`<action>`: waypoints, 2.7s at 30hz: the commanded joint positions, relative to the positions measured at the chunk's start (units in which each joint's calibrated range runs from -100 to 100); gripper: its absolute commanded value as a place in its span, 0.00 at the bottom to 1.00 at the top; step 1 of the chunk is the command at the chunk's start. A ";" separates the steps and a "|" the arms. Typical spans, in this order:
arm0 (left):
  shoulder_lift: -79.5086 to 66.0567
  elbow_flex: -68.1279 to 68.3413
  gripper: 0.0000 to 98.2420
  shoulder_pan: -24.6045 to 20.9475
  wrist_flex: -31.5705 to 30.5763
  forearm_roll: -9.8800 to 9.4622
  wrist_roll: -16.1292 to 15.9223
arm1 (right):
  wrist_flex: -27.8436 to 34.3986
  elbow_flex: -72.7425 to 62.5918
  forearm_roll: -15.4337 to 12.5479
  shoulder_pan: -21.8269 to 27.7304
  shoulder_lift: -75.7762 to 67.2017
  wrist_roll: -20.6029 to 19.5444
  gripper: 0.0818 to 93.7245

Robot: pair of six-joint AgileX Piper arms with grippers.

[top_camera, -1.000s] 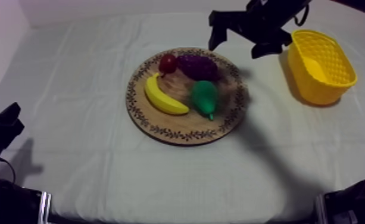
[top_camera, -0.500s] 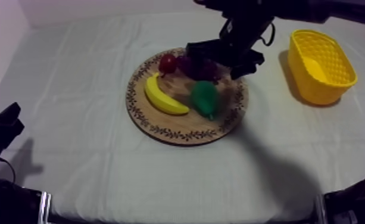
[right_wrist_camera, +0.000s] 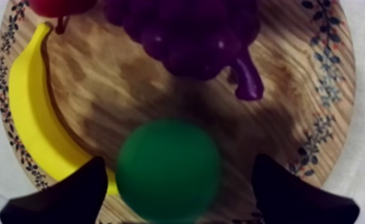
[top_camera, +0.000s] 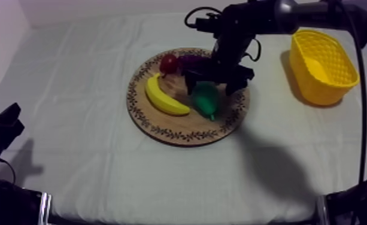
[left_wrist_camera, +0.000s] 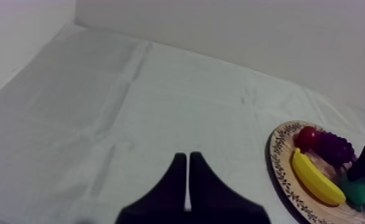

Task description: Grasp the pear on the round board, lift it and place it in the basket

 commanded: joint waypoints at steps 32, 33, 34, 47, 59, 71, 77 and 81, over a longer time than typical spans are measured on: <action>0.00 0.03 0.00 -0.01 -0.01 0.01 0.02 | 3.90 -0.05 -1.59 0.58 -0.28 1.91 0.41; 0.00 0.03 0.00 -0.01 -0.01 0.01 0.02 | 4.12 0.73 -1.31 0.48 -1.85 1.81 0.41; 0.00 0.03 0.00 -0.01 -0.01 0.01 0.02 | 4.42 1.54 -1.03 0.41 -3.60 1.73 0.40; 0.00 0.03 0.00 -0.01 -0.01 0.01 0.02 | 10.17 6.84 1.64 5.40 -28.51 1.32 0.39; 0.00 0.03 0.00 -0.01 -0.01 0.01 0.02 | 11.64 4.91 3.00 20.35 -38.31 4.53 0.38; 0.00 0.03 0.00 -0.01 -0.01 0.01 0.02 | 10.43 0.15 2.74 32.24 -34.01 7.71 0.37; 0.00 0.03 0.00 -0.01 -0.01 0.01 0.02 | 7.72 -0.48 3.57 34.68 -29.94 8.10 0.37; 0.00 0.03 0.00 -0.01 -0.01 0.01 0.02 | 6.18 -0.42 4.22 35.28 -26.70 8.02 0.37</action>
